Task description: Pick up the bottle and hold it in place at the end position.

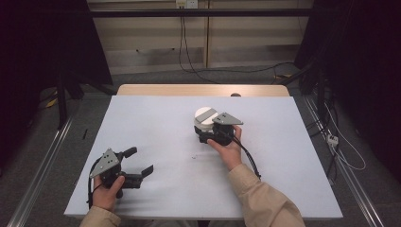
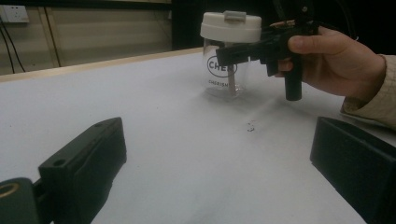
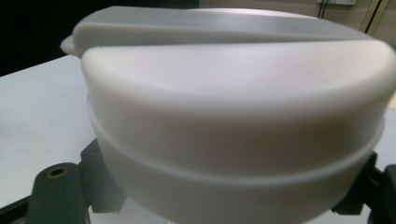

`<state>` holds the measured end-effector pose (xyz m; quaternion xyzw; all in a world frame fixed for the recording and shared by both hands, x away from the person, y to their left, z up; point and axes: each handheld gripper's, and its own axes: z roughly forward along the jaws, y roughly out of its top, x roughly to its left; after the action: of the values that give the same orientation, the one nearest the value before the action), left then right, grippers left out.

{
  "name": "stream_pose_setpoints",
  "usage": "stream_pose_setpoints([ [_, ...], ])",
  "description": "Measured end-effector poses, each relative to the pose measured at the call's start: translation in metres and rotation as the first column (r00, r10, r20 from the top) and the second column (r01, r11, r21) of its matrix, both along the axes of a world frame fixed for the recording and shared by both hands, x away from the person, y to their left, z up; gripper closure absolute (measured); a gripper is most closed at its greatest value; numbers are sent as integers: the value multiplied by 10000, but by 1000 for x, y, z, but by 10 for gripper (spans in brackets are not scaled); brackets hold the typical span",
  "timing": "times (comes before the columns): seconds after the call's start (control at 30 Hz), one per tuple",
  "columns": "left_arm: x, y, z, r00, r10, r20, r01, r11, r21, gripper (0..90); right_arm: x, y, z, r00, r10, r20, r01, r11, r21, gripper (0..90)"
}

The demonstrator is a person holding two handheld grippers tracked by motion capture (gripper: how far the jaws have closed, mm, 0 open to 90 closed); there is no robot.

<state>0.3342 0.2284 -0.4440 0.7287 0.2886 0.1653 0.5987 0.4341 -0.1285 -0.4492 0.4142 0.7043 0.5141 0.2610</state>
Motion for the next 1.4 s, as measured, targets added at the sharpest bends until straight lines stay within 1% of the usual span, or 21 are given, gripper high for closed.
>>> stream_pose_setpoints([
  [0.13, 0, 0, 0, 10000, 18, -15, -18, 10000, -53, 32, 1, 1, -1, 10000, 12, -30, -12, 10000, 29, 183],
  [0.27, 0, 0, 0, 10000, 28, 5, -28, 10000, -38, 32, 1, 2, -3, 10000, 64, -54, -64, 10000, -41, 183],
  [0.3, 0, 1, 0, 10000, 23, 19, -23, 10000, 9, 32, 1, 2, -4, 10000, 67, -65, -67, 10000, -33, 183],
  [0.6, 0, 0, -1, 10000, 24, 1, -24, 10000, -5, 32, 1, 4, -6, 9999, 79, -91, -80, 10000, -32, 184],
  [0.77, 0, -1, -1, 10000, 60, -34, -60, 10000, -17, 32, 1, 4, -6, 9999, 86, -51, -87, 9999, -73, 183],
  [0.83, 0, -1, -1, 10000, 14, 11, -14, 10000, 33, 32, 1, 4, -6, 9999, 113, -7, -113, 9999, -101, 183],
  [1.0, 1, -1, -1, 10000, 62, -59, -61, 10000, 56, 33, 2, 3, -7, 9998, 176, 39, -176, 9998, -85, 183],
  [1.13, 2, -4, -1, 9999, 92, -129, -92, 10000, -3, 32, 0, 4, -8, 9993, 305, 207, -299, 9991, -303, 184],
  [1.17, 3, -5, -1, 9998, 126, -161, -126, 9999, 2, 32, 0, 4, -8, 9990, 356, 269, -345, 9987, -376, 183],
  [1.23, 5, -8, -1, 9991, 348, -234, -345, 9993, 162, 30, 0, 3, -8, 9991, 363, 239, -355, 9989, -303, 184],
  [1.3, 8, -11, 0, 9982, 436, -400, -432, 9990, 108, 31, -1, 3, -9, 9989, 399, 236, -390, 9987, -336, 184],
  [1.4, 13, -17, 3, 9969, 611, -499, -607, 9981, 104, 32, -1, 3, -9, 9990, 387, 239, -378, 9986, -369, 184],
])
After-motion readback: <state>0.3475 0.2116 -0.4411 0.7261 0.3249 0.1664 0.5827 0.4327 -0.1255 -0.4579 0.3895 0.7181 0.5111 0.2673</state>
